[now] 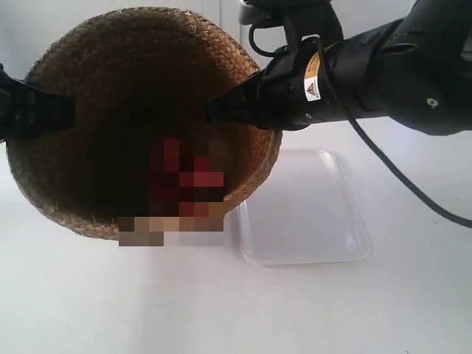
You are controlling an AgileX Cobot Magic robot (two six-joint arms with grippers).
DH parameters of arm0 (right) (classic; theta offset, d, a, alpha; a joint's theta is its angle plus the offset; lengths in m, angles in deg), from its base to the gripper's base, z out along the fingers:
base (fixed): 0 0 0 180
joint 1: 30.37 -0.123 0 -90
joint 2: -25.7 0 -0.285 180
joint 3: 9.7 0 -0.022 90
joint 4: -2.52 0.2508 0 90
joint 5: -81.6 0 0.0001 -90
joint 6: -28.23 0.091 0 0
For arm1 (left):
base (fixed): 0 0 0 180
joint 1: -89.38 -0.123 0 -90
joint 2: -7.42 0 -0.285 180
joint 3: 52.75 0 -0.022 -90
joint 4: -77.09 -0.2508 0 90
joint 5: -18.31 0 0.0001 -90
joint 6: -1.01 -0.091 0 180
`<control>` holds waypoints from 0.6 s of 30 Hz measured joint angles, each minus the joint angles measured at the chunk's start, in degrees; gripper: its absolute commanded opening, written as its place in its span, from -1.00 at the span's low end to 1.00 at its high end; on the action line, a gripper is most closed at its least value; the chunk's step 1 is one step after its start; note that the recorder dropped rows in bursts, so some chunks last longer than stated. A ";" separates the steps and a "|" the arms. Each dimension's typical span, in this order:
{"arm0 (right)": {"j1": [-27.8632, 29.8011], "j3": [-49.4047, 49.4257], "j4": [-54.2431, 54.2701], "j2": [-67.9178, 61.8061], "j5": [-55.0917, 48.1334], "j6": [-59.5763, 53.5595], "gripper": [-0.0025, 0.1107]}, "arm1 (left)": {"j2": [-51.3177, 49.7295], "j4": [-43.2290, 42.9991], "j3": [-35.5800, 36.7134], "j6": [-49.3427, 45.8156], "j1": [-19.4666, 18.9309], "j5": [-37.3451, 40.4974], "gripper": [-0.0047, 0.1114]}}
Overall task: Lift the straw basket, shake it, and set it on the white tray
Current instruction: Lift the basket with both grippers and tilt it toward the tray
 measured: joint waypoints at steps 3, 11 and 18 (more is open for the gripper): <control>0.00 0.00 -0.05 -0.33 0.24 0.08 -0.96 | -0.50 0.00 0.00 0.00 0.00 -0.37 -0.92; 0.00 -0.08 -0.29 -1.84 0.33 1.25 -0.96 | -0.58 -1.74 0.00 -0.90 0.00 -0.84 -0.92; 0.00 -0.08 -0.51 -3.68 0.78 1.57 -0.96 | -0.58 -1.96 0.00 -1.86 0.00 -1.24 -0.92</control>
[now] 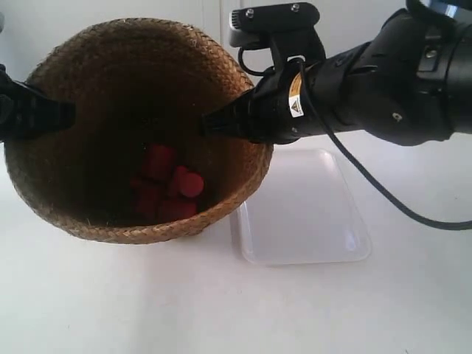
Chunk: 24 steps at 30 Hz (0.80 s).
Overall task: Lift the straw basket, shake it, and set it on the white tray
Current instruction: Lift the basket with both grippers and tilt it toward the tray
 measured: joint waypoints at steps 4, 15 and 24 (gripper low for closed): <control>0.00 -0.26 -1.12 -0.55 0.00 0.05 -0.96 | 0.00 0.00 0.00 -0.09 0.00 -1.17 -0.92; 0.00 -0.40 -1.54 -1.47 -0.33 0.05 -0.96 | 0.00 -0.24 0.00 -0.23 0.00 -0.44 -0.92; -0.34 -2.70 -0.80 -0.42 -5.41 0.14 -0.96 | 1.69 0.25 -1.29 -1.52 0.00 1.35 -0.92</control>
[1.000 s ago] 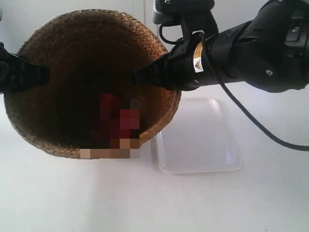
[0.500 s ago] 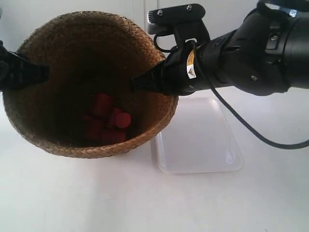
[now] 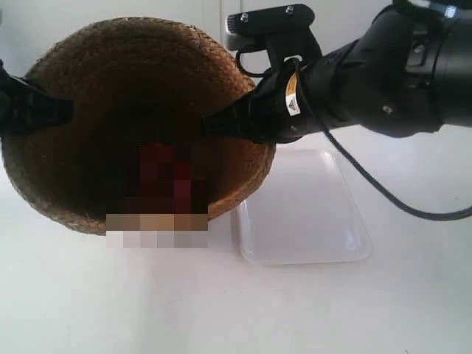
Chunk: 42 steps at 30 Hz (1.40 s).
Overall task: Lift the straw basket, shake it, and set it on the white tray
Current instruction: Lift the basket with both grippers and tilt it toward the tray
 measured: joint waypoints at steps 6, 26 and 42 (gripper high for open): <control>-2.00 0.45 -3.76 7.44 5.10 0.57 -0.96 | 6.02 3.13 0.52 -3.97 -0.14 -4.52 -0.92; -0.90 1.28 -1.32 1.22 0.79 2.46 -0.96 | 3.33 3.02 2.74 -3.87 -0.02 -3.67 -0.92; -2.63 -0.81 -2.21 6.83 -1.99 1.10 -0.96 | 4.20 11.99 -3.51 -9.99 0.92 -2.37 -0.92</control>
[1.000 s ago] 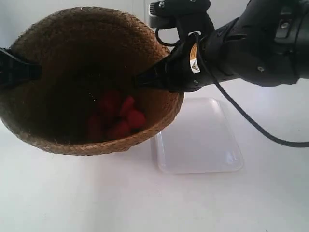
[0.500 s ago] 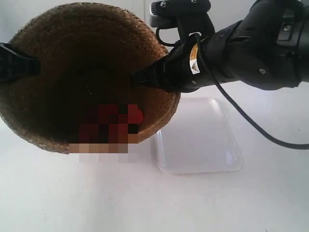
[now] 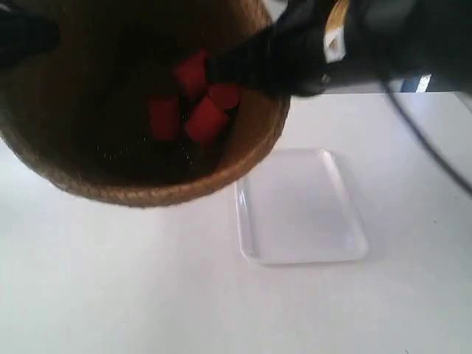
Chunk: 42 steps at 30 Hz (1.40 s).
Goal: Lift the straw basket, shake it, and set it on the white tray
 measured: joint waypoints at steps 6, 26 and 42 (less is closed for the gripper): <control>0.12 1.24 1.87 -2.26 0.07 0.23 -0.96 | -1.04 -1.32 1.08 -1.46 -0.27 2.78 -0.92; 0.12 1.64 3.13 -3.66 -1.65 0.23 -0.96 | -2.47 -1.44 3.42 0.01 -0.27 1.06 -0.92; 0.12 1.64 5.27 -4.82 -0.34 -1.37 -0.96 | -0.06 -3.87 4.97 0.64 -0.27 1.77 -0.92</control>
